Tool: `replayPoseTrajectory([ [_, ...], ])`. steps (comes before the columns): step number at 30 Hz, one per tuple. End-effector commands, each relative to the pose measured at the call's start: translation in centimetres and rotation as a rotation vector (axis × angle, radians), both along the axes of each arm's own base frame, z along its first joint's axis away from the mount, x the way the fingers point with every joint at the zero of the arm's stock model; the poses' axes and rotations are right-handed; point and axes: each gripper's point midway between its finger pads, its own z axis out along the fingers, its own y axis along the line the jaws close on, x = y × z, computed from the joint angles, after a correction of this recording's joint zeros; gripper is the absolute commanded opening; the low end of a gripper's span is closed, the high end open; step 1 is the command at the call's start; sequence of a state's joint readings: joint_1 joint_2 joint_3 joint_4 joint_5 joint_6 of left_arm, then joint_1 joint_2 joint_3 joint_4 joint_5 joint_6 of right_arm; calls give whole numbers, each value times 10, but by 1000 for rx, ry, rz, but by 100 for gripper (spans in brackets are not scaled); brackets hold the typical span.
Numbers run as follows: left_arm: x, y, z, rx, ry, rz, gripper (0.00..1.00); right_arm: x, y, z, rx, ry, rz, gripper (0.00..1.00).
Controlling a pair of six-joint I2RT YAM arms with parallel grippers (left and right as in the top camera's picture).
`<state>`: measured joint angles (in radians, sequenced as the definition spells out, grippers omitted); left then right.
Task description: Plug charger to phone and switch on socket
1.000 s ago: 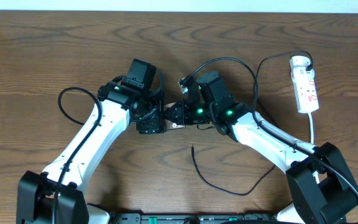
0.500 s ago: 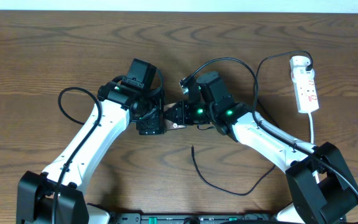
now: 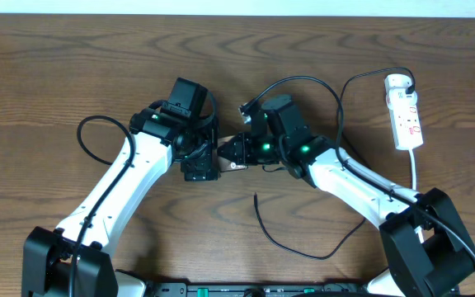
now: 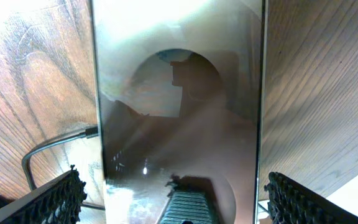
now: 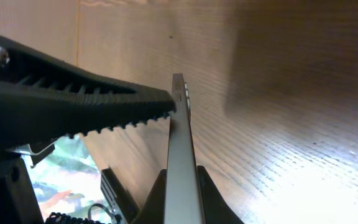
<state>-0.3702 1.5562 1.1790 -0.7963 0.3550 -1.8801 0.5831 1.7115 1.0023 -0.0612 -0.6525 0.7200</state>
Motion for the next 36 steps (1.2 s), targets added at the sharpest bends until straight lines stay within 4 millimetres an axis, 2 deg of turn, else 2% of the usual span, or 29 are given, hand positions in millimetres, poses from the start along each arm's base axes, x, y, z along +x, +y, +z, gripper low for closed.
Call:
replayPoseTrajectory([
  [1,4,-2,6,-3,-25,-22,91,14,-8,5,5,-27,-26,1],
  [7,7,-3,8,-4,-48,-44,91,34,-33,-4,-54,-40,-109,1],
  [14,36,-13,22,-8,-262,-210,91,62,-68,-4,-45,7,-250,1],
  [19,56,-11,31,27,-411,-341,92,82,-92,0,6,98,-397,1],
  [25,86,-21,61,-10,-670,-508,92,109,-109,19,168,251,-604,1],
  [29,102,-22,81,-41,-793,-533,92,126,-107,44,323,312,-690,2],
  [32,110,-18,88,-34,-840,-532,92,137,-104,68,437,321,-717,2],
  [36,121,-19,103,-15,-935,-551,92,144,-103,86,524,318,-732,2],
])
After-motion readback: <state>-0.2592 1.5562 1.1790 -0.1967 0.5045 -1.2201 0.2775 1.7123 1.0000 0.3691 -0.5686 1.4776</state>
